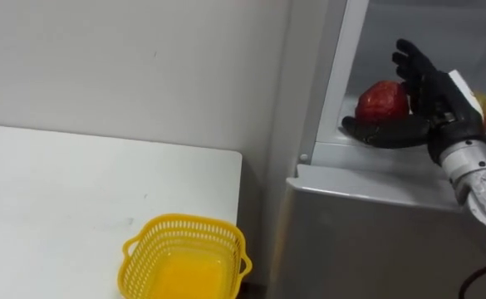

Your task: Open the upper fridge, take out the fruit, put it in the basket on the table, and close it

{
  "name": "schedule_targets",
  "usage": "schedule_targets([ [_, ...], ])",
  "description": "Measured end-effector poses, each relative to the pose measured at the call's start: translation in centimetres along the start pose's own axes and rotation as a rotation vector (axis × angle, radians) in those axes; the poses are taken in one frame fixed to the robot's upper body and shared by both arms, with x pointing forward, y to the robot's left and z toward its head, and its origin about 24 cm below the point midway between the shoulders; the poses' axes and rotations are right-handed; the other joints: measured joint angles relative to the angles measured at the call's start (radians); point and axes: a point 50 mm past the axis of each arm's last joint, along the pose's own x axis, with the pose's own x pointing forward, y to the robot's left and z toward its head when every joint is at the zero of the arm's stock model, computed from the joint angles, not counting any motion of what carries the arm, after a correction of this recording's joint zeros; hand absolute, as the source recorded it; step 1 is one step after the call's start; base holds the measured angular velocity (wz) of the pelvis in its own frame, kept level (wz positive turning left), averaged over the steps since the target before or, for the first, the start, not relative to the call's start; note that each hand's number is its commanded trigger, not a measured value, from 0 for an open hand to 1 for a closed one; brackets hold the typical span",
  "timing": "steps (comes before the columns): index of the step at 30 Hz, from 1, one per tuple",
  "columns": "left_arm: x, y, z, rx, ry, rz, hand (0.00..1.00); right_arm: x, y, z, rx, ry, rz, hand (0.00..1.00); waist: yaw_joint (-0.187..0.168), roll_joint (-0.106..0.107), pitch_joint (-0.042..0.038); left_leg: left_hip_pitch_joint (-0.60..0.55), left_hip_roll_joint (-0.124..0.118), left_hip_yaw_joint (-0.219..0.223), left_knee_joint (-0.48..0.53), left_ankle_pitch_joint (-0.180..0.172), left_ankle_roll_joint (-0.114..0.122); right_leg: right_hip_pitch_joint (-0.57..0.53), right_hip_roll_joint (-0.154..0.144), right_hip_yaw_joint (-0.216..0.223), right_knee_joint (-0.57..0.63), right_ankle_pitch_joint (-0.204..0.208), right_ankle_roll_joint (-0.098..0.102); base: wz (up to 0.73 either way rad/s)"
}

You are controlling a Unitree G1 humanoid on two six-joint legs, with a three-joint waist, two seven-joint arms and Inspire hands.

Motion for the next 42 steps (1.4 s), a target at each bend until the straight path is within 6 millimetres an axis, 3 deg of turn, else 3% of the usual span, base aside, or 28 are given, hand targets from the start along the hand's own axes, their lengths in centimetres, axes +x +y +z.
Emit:
schedule_targets([
  [8,-0.1,0.4,-0.8,0.004,0.051,-0.041,0.00,1.1,-0.4,-1.2,0.053,0.100,0.066,0.00,-0.002,-0.007,-0.0006,0.007,0.002,0.000,0.004,0.000,0.000,0.009,0.006,0.006,0.001,0.000,0.000,0.00],
  [9,-0.1,0.5,-0.9,0.004,0.060,-0.045,0.00,1.0,-0.3,-1.3,0.053,0.108,0.076,0.47,-0.002,-0.008,-0.0011,0.007,0.002,0.000,0.005,0.000,0.000,0.009,0.006,0.007,0.001,0.000,0.000,0.00],
  [10,-0.2,0.5,-1.0,0.004,0.064,-0.047,0.00,1.0,-0.3,-1.4,0.053,0.113,0.082,0.56,-0.001,-0.009,-0.0021,0.007,0.001,0.000,0.005,0.000,0.000,0.009,0.006,0.007,0.001,0.001,0.000,0.00],
  [11,-0.2,0.5,-1.0,0.004,0.070,-0.048,0.00,1.0,-0.3,-1.4,0.052,0.123,0.092,1.00,0.000,-0.011,-0.0034,0.008,0.001,0.000,0.006,0.000,0.000,0.010,0.006,0.007,0.002,0.001,0.000,0.00],
  [25,-0.2,0.5,-1.1,0.003,0.083,-0.057,0.00,1.2,-1.1,-1.6,0.011,0.166,0.142,1.00,0.004,-0.017,-0.0037,0.012,0.001,0.000,0.003,0.000,0.000,0.009,0.006,0.012,0.002,0.001,0.000,0.00],
  [36,-0.1,0.7,-1.0,0.003,0.082,-0.048,0.00,1.9,-0.9,0.4,-0.041,0.099,0.121,1.00,0.002,-0.015,-0.0023,-0.005,0.002,0.003,0.003,0.000,0.000,-0.010,0.007,0.017,0.001,0.001,0.000,0.00],
  [42,0.0,1.1,0.1,0.003,0.053,-0.017,0.00,1.9,-0.3,2.0,-0.124,0.044,0.123,1.00,-0.005,-0.012,-0.0032,-0.014,0.000,0.003,0.006,0.001,0.001,-0.021,0.005,0.015,0.000,0.001,0.000,0.00],
])
